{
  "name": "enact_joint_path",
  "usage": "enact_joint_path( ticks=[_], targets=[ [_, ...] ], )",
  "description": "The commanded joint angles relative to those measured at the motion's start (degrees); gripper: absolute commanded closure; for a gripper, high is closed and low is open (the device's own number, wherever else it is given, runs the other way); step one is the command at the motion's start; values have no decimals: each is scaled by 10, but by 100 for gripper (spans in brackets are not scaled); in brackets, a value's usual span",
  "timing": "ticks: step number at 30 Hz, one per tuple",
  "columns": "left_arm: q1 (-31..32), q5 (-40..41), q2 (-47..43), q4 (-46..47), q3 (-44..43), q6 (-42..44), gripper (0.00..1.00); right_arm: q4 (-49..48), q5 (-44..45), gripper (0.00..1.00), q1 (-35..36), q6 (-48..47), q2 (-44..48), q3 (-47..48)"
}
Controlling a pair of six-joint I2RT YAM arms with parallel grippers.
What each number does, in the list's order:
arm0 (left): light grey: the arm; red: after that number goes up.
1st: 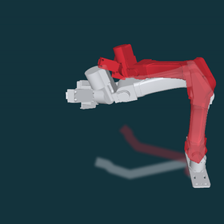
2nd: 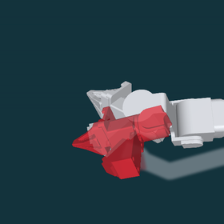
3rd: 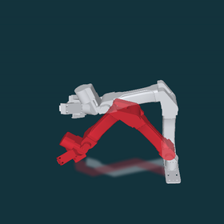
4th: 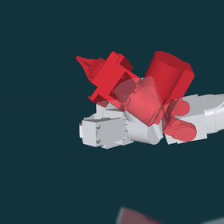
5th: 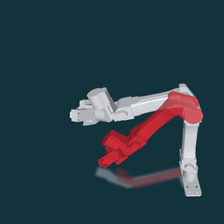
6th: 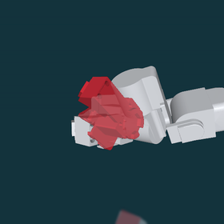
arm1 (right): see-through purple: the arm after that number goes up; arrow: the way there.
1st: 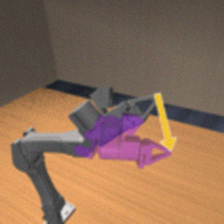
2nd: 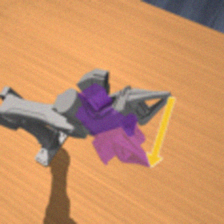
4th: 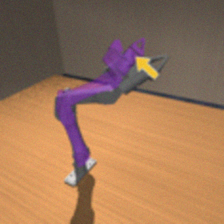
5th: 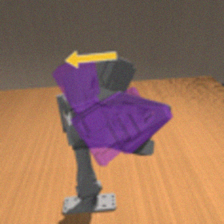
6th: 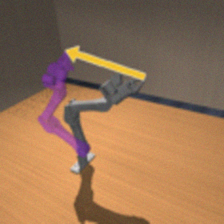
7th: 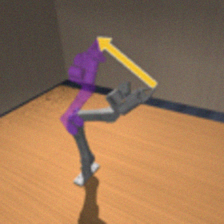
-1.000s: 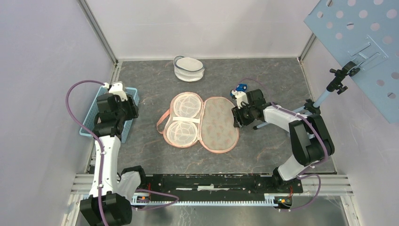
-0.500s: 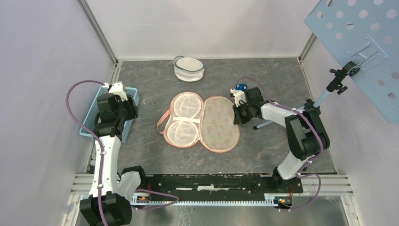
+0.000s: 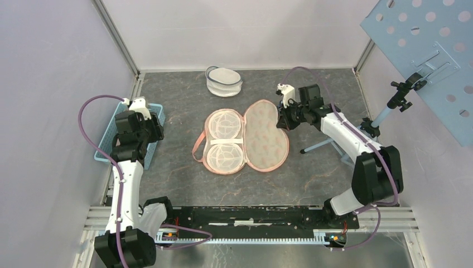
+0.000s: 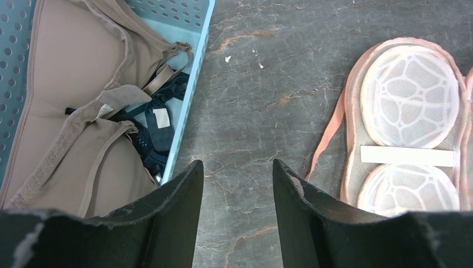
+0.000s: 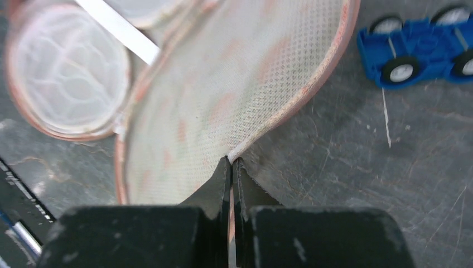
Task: Unzip the laundry bag and remove the bra
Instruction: Close the laundry bag at the center of the board.
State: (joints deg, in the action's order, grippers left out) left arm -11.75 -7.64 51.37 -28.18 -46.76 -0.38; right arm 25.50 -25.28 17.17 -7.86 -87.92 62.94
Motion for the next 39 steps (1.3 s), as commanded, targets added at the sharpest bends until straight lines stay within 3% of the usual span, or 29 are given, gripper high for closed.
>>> enact_joint_path(
  ticks=[1, 5, 9, 26, 39],
  targets=[
    [2, -6, 0, 21, 2, -13, 45, 14, -92, 100, -2, 3, 35, 47],
    [1, -12, 3, 21, -1, -16, 45, -46, -174, 100, 5, 75, 34, 50],
    [1, -10, 3, 17, -1, -12, 45, -93, -198, 100, 27, 128, 13, 53],
    [1, -14, 5, 14, 9, -3, 45, -161, -197, 100, 170, 194, -147, 174],
    [1, -11, -15, -1, 25, 19, 45, -338, -198, 100, 223, 302, -275, 194]
  ],
)
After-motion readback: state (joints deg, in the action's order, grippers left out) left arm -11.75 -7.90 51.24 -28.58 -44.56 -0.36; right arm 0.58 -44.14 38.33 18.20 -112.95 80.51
